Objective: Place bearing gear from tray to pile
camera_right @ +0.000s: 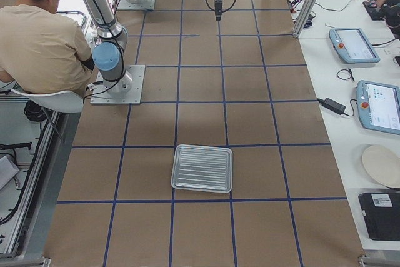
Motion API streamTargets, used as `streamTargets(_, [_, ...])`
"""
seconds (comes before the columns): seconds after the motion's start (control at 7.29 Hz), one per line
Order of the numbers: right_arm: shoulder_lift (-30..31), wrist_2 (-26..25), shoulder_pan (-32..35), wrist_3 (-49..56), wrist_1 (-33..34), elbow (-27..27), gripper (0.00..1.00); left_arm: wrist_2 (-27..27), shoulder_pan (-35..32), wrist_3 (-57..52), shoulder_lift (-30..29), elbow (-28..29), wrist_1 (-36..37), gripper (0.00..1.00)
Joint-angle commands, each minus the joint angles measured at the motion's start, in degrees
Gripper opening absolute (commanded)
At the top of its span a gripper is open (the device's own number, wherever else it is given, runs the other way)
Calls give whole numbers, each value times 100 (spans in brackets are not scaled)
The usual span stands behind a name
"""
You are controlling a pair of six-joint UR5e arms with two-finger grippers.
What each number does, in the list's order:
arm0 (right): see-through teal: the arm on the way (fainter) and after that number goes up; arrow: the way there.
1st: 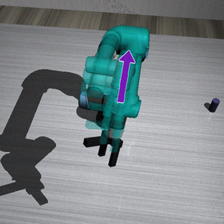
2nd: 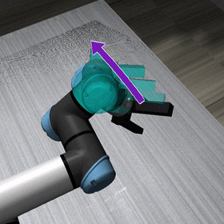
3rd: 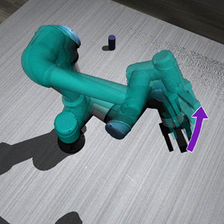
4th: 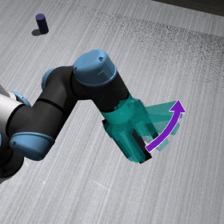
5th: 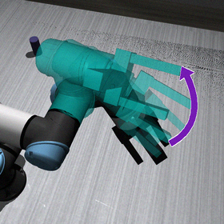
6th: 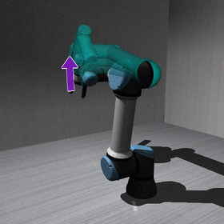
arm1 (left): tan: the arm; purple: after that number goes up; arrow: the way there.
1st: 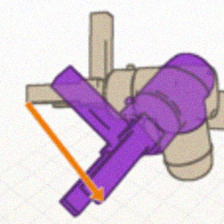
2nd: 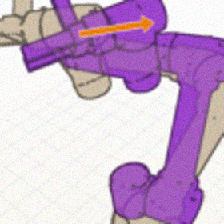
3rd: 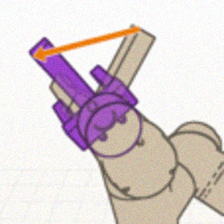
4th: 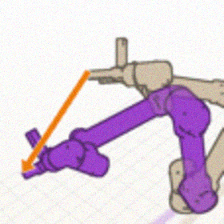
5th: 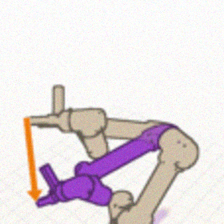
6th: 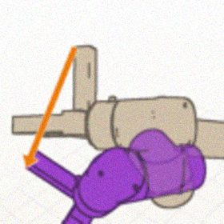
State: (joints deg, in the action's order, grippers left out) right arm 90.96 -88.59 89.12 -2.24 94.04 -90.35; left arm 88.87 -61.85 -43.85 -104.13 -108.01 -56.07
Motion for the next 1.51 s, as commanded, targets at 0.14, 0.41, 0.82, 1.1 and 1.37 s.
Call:
streamTargets(0.14, [1,0,0,-4,-9,0,100,34,-1868,2582,945,918,-1848,77])
streamTargets(0.41, [10,0,-9,4,-9,0,100,60,-2960,4063,1298,1683,-2782,88])
streamTargets(0.82, [10,-9,-18,4,-9,0,100,95,-3114,4332,1676,1872,-3575,99])
streamTargets(1.1, [1,-9,-26,4,0,0,100,8,-2703,4333,1730,2204,-3868,100])
streamTargets(1.37, [1,-9,-26,4,0,0,100,52,-2709,4498,1695,2206,-3850,100])
